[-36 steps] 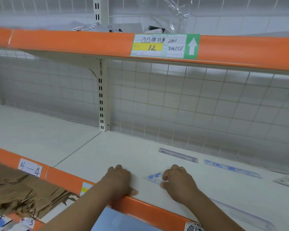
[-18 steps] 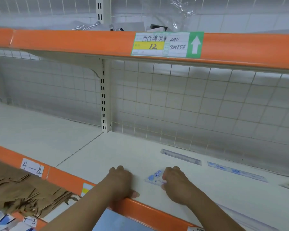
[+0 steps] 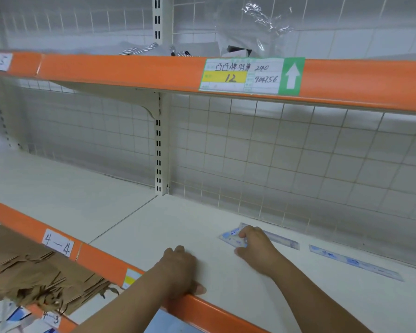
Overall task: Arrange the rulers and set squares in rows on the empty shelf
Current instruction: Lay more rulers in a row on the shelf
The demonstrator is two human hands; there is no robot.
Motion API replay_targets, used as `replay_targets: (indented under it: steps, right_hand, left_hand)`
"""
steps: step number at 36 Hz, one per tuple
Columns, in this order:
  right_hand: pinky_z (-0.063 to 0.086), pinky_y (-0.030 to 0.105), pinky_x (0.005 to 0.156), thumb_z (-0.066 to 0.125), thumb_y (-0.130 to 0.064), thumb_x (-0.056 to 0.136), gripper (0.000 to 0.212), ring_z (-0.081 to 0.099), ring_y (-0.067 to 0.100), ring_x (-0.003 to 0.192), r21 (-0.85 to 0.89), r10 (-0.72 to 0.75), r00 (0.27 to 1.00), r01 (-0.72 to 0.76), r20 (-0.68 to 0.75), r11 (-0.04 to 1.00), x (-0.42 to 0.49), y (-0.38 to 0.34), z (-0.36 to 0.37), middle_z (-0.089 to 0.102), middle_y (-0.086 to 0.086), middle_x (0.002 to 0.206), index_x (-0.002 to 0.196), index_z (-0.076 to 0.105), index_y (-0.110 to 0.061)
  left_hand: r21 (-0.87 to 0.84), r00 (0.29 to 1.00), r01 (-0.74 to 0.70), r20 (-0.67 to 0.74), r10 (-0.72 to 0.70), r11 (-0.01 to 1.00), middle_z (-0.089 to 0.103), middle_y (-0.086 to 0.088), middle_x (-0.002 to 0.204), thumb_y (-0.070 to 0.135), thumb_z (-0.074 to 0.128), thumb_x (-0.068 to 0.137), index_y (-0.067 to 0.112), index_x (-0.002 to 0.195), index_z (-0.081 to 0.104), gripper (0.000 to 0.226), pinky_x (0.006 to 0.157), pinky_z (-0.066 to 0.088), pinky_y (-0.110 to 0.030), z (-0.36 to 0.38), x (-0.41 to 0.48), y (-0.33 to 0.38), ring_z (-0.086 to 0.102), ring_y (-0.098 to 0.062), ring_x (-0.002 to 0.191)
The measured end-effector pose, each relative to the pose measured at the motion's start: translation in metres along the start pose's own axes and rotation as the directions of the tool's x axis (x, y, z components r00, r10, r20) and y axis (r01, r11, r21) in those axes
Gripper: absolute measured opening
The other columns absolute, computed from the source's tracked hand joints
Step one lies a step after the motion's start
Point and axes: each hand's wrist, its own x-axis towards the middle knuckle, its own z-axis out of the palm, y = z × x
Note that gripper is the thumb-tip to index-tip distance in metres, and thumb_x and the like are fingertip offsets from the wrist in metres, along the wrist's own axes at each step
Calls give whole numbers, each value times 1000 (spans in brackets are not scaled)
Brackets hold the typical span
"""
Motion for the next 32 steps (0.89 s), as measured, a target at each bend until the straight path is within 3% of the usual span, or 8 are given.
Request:
replay_targets:
  steps: [8, 13, 18, 24, 32]
  right_hand:
    - [36, 27, 98, 48, -18, 97, 44, 45, 23, 123, -122, -84, 995, 89, 53, 989, 16, -8, 14, 42, 10, 134, 139, 37, -14]
    - [37, 28, 97, 43, -10, 96, 49, 47, 26, 120, -244, -124, 991, 133, 52, 961, 27, -12, 18, 47, 13, 128, 144, 33, -13]
    - [38, 27, 96, 46, -23, 97, 36, 47, 25, 117, -175, -156, 986, 165, 65, 971, 35, -17, 21, 44, 11, 124, 132, 46, -11]
    - [37, 25, 93, 45, -10, 90, 46, 43, 21, 118, -144, -178, 977, 195, 117, 970, 45, -18, 20, 43, 3, 119, 135, 46, -18]
    - [36, 27, 97, 44, -12, 88, 42, 35, 16, 121, -132, -192, 965, 217, 178, 967, 52, -18, 21, 39, -3, 120, 128, 47, -24]
  left_hand:
    - [33, 1000, 10, -13, -10, 999, 43, -11, 126, 55, 59, 85, 11, 128, 52, 62, 95, 39, -34, 2, 3, 0, 41, -28, 115]
    - [25, 1000, 18, -11, -17, 1000, 42, -11, 125, 55, 61, 84, 11, 127, 52, 63, 94, 40, -35, 2, 6, -1, 41, -28, 114]
    - [22, 1000, 27, -11, -27, 999, 42, -11, 125, 54, 62, 83, 9, 127, 51, 64, 94, 41, -37, 2, 6, -1, 40, -28, 115]
    - [1, 1000, 26, -8, -26, 1000, 42, -11, 123, 52, 63, 83, 8, 126, 52, 62, 95, 40, -37, 2, 6, -1, 39, -27, 114]
    - [18, 999, 30, 10, -30, 999, 42, -12, 123, 52, 64, 83, 8, 126, 51, 63, 97, 41, -39, 1, 7, -1, 39, -28, 113]
